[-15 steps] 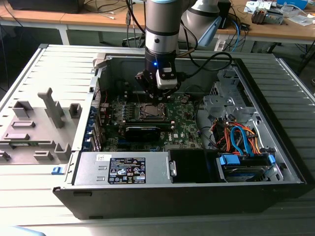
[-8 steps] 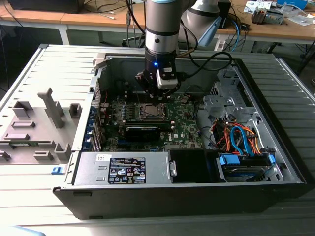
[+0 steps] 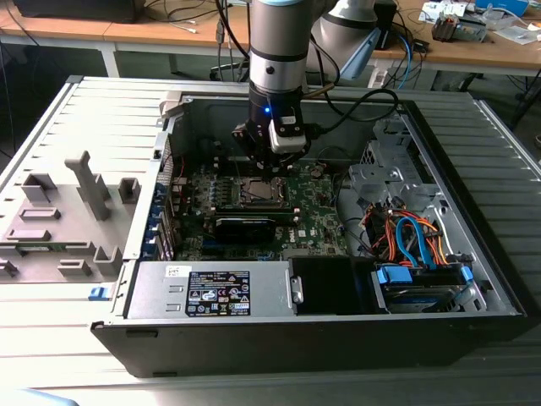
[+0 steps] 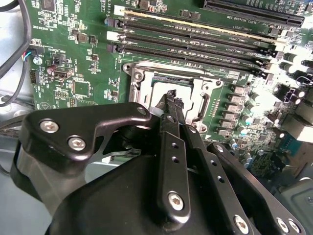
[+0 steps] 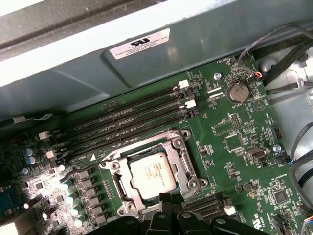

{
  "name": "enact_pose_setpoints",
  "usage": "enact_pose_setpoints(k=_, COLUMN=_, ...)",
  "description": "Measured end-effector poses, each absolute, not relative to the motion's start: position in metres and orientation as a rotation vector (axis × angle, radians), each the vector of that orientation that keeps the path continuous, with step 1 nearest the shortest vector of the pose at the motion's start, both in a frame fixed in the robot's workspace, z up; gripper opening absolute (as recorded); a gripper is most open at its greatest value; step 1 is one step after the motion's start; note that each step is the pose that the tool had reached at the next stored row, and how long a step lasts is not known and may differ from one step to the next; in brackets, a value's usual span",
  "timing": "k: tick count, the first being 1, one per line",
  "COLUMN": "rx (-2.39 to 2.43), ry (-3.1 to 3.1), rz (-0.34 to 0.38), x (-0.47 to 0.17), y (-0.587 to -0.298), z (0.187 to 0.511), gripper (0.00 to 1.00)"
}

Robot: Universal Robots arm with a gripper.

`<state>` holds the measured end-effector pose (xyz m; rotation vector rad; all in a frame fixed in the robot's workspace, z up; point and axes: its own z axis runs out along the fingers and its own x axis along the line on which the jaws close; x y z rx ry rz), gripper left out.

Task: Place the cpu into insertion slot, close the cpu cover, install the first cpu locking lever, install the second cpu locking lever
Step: 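Install the first cpu locking lever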

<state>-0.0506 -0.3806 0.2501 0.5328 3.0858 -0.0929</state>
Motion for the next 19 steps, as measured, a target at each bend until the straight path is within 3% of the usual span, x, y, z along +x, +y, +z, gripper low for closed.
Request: enact_pose_setpoints(k=19, rx=0.469, ry=3.095, rz=-0.093, x=-0.0506, y=-0.3806, z=0.2501, gripper=0.11)
